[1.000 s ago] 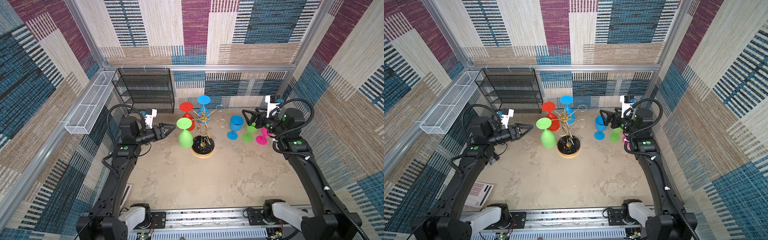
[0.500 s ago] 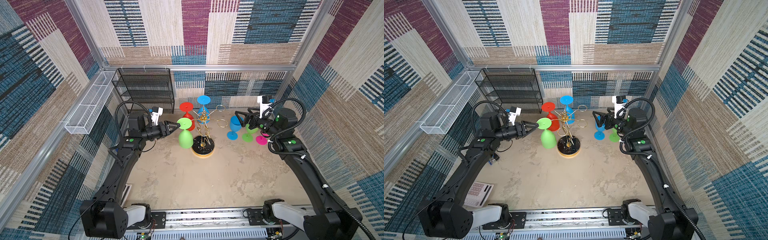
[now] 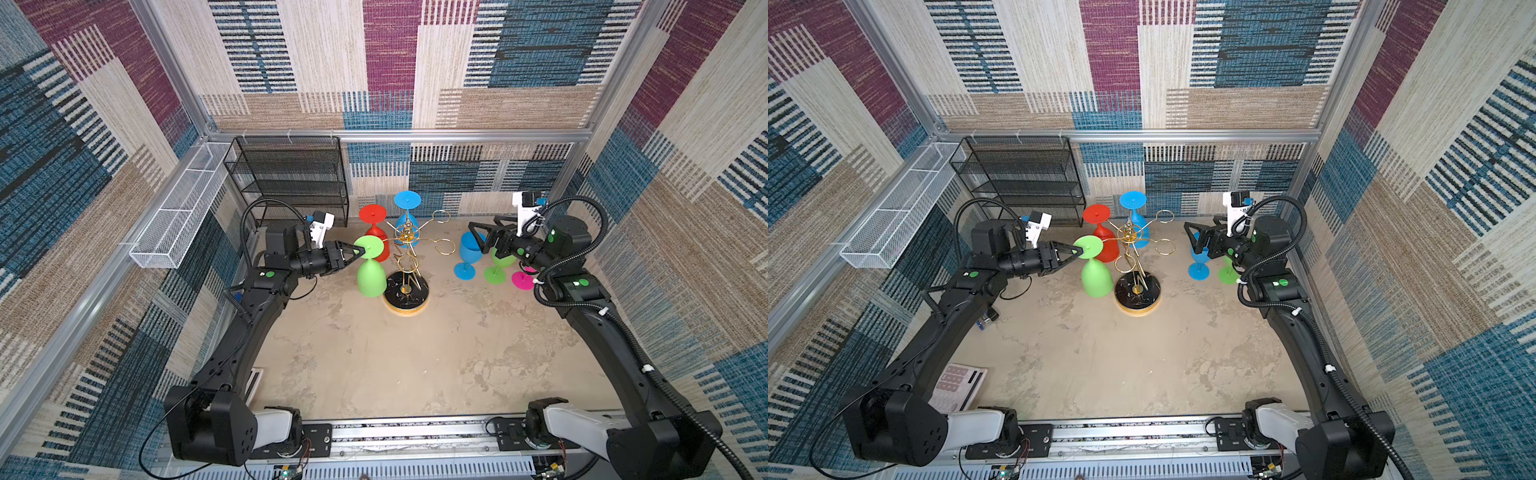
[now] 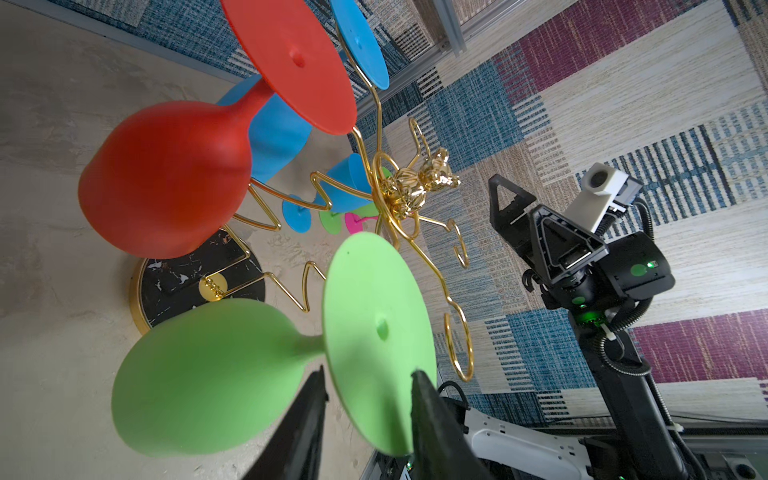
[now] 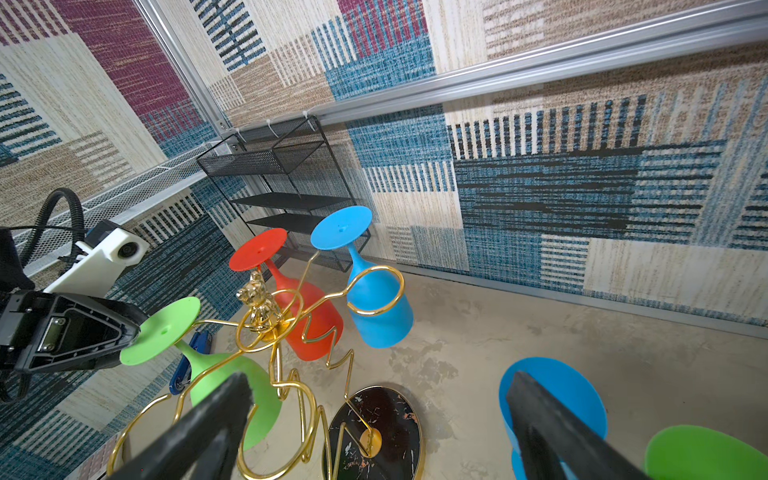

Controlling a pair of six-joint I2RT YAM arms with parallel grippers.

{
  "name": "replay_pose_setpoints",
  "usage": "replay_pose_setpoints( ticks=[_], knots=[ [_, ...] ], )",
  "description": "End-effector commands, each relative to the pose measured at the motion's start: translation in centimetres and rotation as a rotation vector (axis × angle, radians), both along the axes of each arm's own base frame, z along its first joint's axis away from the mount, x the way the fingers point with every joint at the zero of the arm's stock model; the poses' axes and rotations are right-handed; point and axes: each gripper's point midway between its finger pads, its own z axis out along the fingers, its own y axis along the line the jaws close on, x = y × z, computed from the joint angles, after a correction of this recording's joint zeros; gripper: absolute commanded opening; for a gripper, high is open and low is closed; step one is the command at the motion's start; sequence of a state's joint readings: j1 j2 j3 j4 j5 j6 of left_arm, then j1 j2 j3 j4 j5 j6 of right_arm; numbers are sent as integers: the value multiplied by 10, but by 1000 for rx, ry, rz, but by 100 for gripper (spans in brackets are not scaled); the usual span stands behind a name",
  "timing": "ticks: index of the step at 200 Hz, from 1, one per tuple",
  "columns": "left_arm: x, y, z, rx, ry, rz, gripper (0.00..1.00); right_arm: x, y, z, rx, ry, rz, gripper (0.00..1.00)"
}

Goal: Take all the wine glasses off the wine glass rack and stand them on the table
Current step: 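Close the left gripper on the green glass foot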

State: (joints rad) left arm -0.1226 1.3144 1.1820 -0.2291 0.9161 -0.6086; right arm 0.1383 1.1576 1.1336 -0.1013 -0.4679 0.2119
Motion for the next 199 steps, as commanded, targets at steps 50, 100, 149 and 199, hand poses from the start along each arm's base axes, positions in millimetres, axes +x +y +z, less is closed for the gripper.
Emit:
replay_pose_setpoints(
  ticks=[50,100,149,199],
  knots=[
    [-2,1,7,8,-34,-2,20,1,2,2,17,-18,7,99],
    [-4,1,10,0,-27,1,13,1,2,2,18,-17,7,99],
    [-10,2,17,0,-28,-1,10,2,3,1,22,-10,14,100],
    [-15,4,22,0,-14,-1,7,1,4,1,23,-7,18,100]
  ],
)
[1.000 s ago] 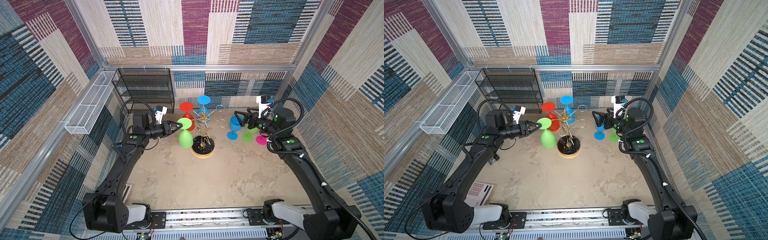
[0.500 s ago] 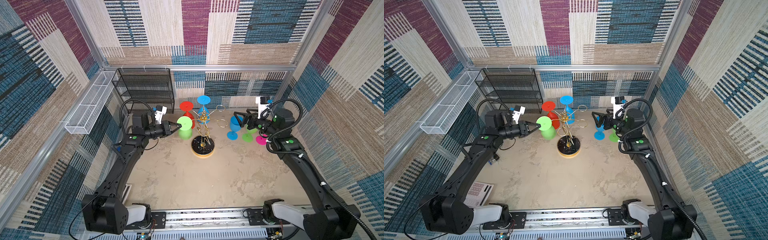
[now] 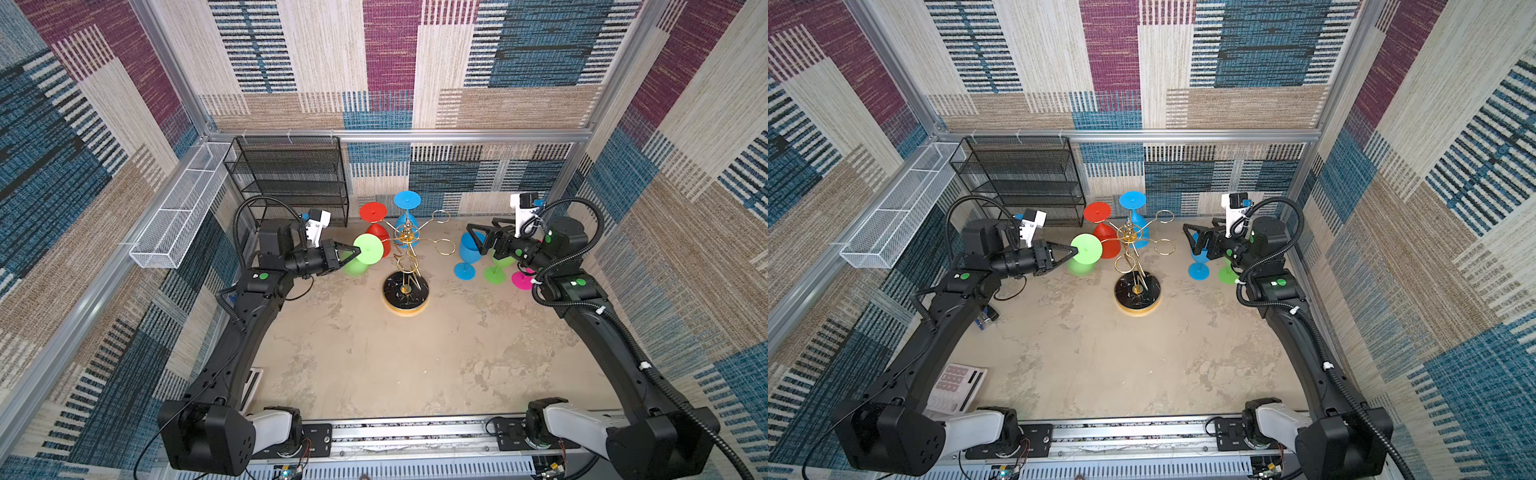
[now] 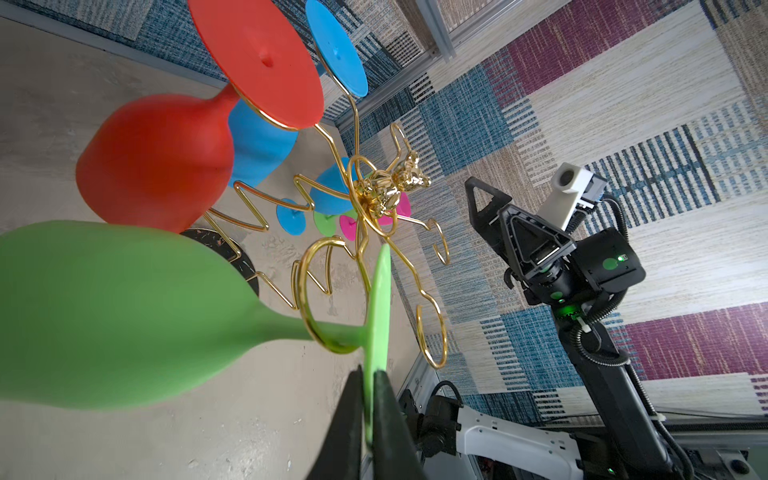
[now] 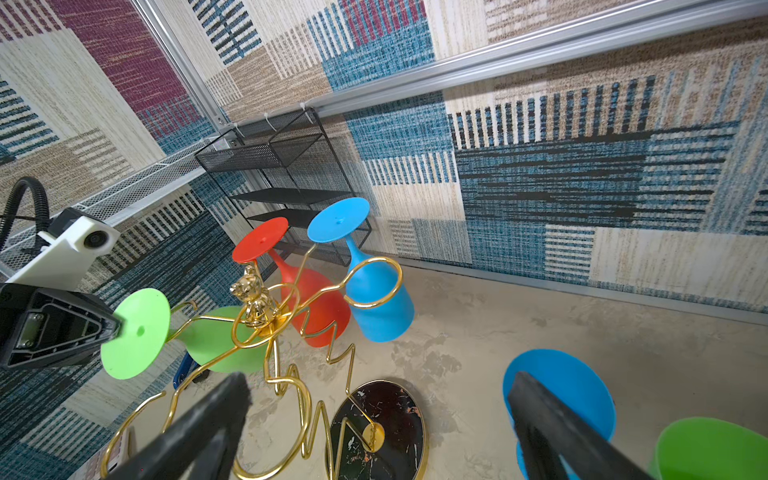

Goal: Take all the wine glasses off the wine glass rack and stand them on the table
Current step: 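Close the left gripper on the green glass foot, then lift the green glass off the rack with the left gripper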

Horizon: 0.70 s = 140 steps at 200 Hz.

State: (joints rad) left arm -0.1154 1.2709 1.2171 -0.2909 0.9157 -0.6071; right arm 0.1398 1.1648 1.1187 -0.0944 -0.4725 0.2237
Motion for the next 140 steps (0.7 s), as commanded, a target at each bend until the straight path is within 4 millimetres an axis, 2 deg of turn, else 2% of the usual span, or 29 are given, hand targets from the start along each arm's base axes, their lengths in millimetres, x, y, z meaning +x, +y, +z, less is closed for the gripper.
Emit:
replay_pose_setpoints(
  ticks=[1,28,86,140],
  knots=[
    [-4,0,4,0,4,-9,7,-1,2,9,16,-29,14,100],
    [-6,-1,11,-33,13,-22,0,-1,3,8,18,-24,17,100],
    [-12,-1,26,-49,18,-27,0,-3,3,10,19,-25,16,100],
    [-13,-1,22,-45,57,-32,0,-4,3,10,23,-21,18,100]
  ],
)
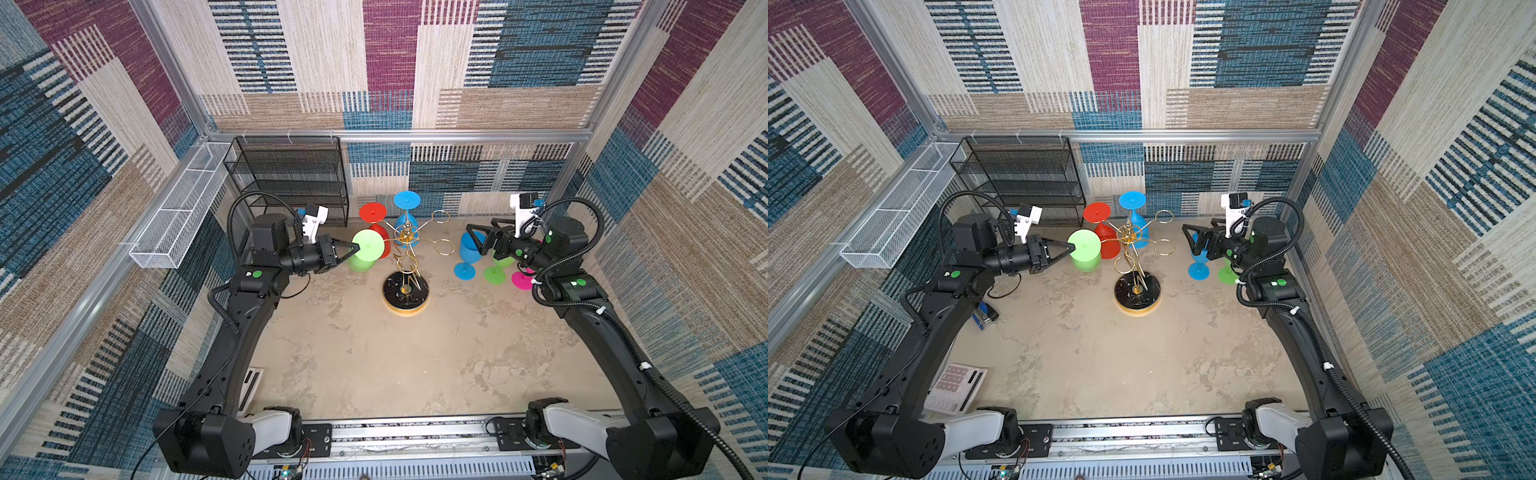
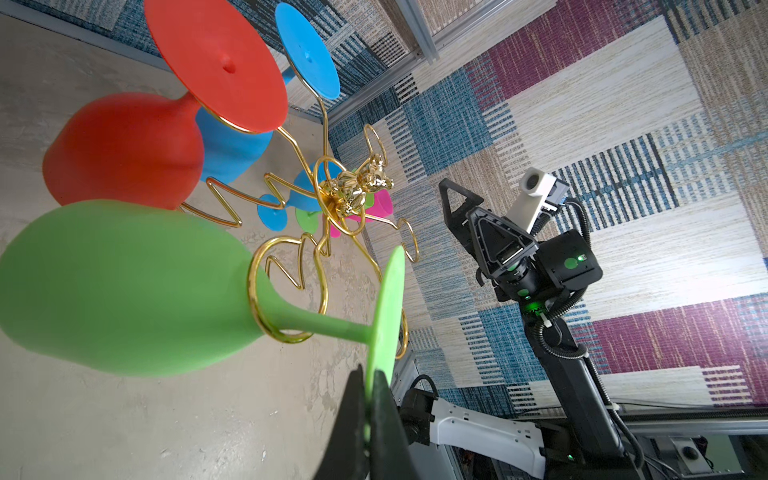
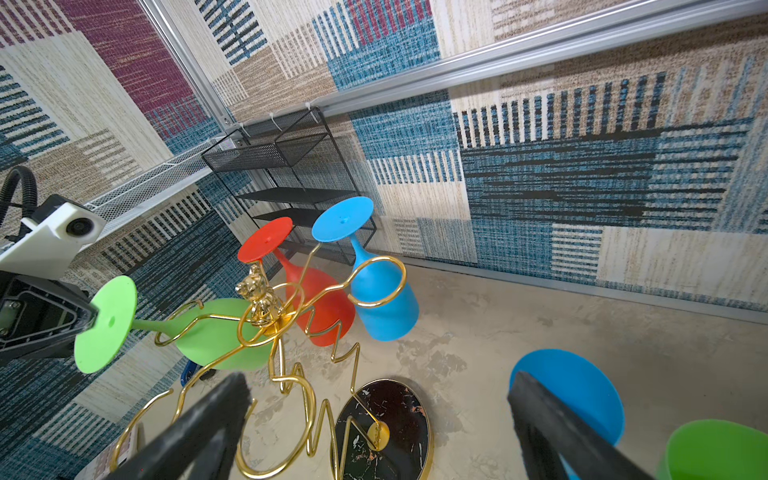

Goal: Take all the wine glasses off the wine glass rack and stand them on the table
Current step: 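Lift the green glass off the rack with the left gripper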

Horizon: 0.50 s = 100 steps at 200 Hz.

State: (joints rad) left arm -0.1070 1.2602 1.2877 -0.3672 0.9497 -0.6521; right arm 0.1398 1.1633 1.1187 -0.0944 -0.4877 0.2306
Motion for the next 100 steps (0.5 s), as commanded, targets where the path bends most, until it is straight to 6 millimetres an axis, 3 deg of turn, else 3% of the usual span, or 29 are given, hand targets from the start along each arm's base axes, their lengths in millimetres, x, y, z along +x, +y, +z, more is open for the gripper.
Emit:
replay_pose_setpoints(
  ticks=[1,39,100],
  knots=[
    [-3,-2,0,-10,23,-21,0,-1,1,9,15,-24,3,100],
    [2,-3,-7,4,53,-33,0,-2,1,8,16,-21,6,100],
    [9,-9,0,11,43,-48,0,0,2,6,18,-14,7,99]
  ],
)
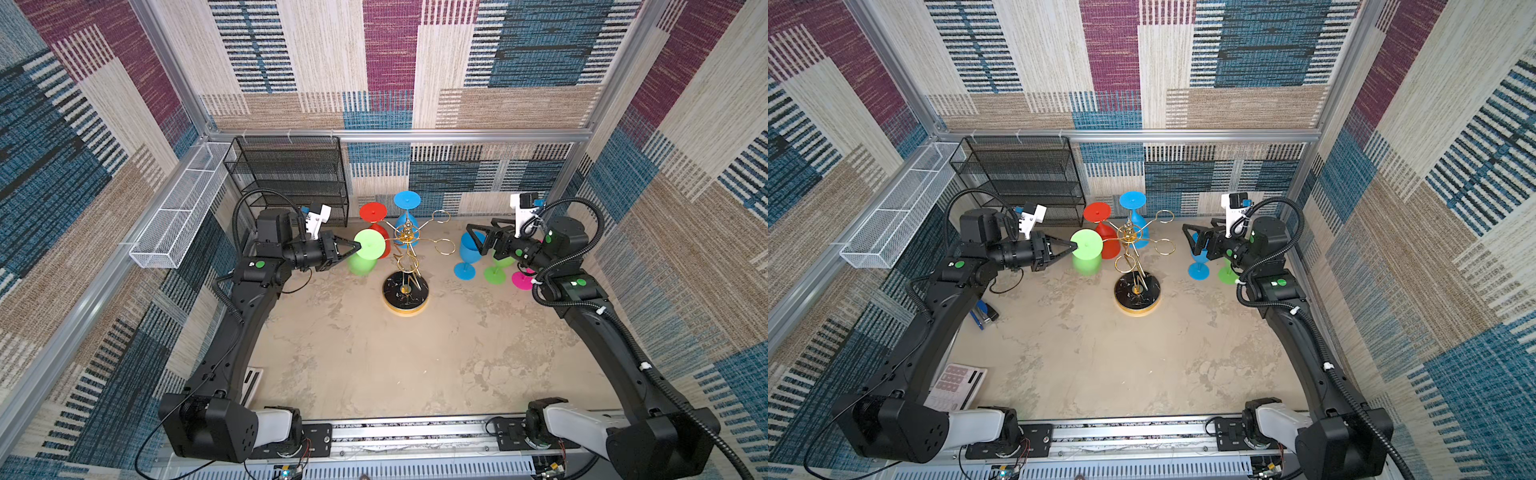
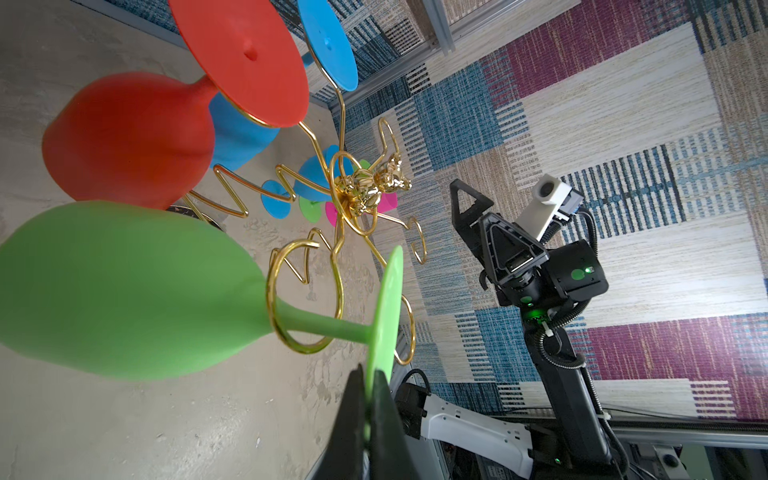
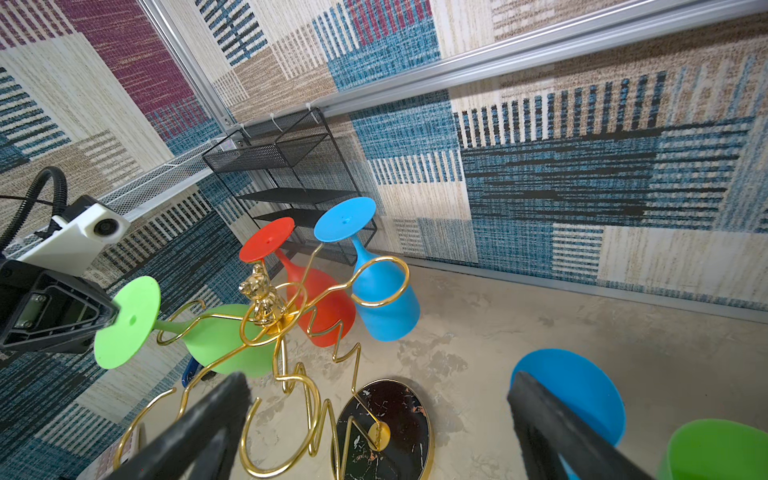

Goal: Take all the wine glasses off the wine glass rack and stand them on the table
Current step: 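Lift the green glass off the rack with the left gripper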

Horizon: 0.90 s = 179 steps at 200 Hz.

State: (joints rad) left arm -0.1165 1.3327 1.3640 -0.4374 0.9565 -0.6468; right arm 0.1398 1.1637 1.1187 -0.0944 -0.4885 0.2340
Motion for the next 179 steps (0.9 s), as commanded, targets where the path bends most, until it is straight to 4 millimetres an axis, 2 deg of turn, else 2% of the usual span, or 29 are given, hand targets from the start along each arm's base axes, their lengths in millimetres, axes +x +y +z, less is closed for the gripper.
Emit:
replay_pose_setpoints(
  ticks=[1,75,179],
  knots=[
    [-2,-5,4,3,-20,-33,0,0,2,6,16,-16,7,99],
    [3,-17,-4,60,4,-57,0,3,2,5,14,-9,10,99],
    [23,-22,-7,69,6,-50,0,1,0,5,6,-7,-5,99]
  ],
)
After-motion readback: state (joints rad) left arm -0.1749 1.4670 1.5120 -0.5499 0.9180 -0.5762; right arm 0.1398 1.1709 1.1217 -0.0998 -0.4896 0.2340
